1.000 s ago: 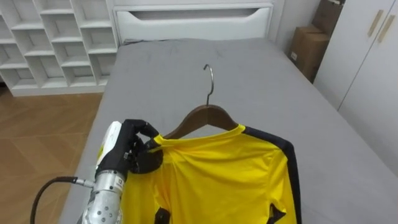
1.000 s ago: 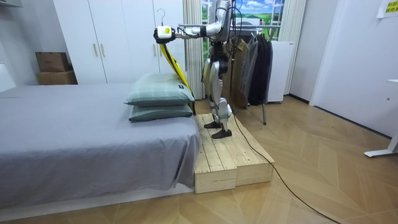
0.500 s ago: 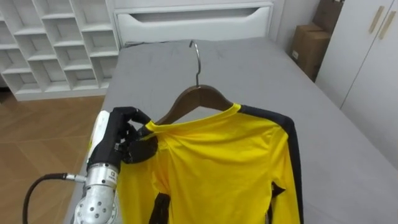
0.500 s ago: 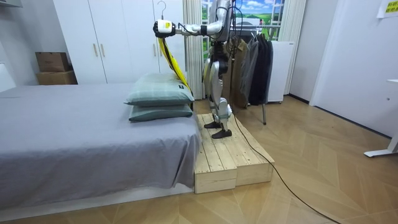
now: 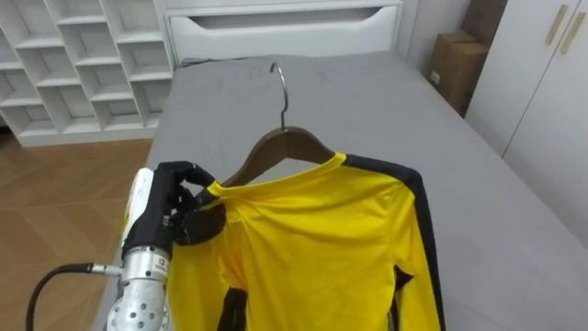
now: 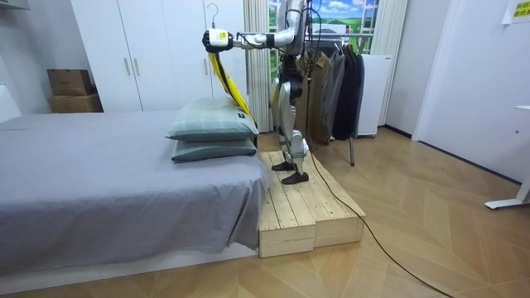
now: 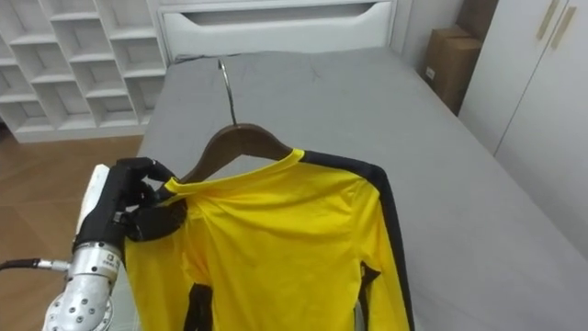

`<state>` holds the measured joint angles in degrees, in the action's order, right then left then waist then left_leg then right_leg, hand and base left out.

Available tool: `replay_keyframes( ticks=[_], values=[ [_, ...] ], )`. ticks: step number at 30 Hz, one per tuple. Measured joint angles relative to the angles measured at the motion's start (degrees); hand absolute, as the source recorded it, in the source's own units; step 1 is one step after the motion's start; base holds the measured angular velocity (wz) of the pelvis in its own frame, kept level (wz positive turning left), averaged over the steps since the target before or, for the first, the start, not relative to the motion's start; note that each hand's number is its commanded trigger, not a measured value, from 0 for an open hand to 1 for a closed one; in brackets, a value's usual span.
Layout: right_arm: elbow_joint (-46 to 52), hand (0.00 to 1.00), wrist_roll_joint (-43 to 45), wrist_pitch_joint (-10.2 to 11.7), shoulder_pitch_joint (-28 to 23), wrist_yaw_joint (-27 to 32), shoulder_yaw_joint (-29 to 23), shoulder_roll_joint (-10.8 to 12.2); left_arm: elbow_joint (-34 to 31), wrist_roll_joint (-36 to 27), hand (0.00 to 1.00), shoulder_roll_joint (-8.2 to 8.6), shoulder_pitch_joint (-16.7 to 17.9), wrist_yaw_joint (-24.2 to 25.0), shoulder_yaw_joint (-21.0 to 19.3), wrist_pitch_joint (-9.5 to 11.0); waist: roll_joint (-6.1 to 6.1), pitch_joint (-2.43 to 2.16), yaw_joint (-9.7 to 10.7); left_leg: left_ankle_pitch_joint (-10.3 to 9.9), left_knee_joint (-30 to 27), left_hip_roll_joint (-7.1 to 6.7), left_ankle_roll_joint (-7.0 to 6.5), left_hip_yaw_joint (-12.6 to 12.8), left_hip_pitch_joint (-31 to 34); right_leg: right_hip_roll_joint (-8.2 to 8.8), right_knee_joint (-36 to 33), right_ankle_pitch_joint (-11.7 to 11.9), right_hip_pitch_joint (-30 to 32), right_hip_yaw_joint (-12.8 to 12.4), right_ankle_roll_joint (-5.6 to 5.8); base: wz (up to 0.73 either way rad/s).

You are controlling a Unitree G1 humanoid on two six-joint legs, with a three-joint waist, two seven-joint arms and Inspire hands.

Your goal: Hang clothes

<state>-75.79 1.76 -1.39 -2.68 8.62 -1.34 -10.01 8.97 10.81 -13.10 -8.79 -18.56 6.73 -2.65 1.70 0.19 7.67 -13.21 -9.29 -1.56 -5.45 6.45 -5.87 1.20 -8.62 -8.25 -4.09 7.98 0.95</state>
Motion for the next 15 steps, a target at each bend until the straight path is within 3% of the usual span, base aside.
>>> replay_keyframes(
  ticks=[6,10,15],
  values=[
    [2.9,0.00,11.1,-1.0,0.0,9.8,-3.1,-0.9,0.0,0.0,1.00,-1.34,1.1,-2.4,-0.1,-1.8,-1.09,0.26,-0.1,0.0,0.0,0.03,0.06,0.6,-0.6,0.08,-0.1,0.0,-0.3,0.0,0.00,-0.04],
    [11.7,0.00,20.0,-1.2,-0.7,17.6,-6.9,-1.1,-0.3,0.8,1.00,-1.58,2.0,-3.4,-0.1,-2.1,-2.02,-0.16,0.0,0.0,0.0,0.06,0.06,0.6,-0.4,0.03,-0.3,0.0,-0.3,-0.1,-0.04,-0.01],
    [25.2,0.00,26.2,-1.1,-0.7,24.5,-7.0,-1.1,-1.2,1.2,1.00,-1.51,3.0,-3.4,0.1,-2.1,-2.31,-0.41,-0.4,0.0,-0.3,0.09,0.07,0.5,-0.5,-0.01,-0.5,0.1,-0.3,-0.1,-0.10,0.00]
  ],
)
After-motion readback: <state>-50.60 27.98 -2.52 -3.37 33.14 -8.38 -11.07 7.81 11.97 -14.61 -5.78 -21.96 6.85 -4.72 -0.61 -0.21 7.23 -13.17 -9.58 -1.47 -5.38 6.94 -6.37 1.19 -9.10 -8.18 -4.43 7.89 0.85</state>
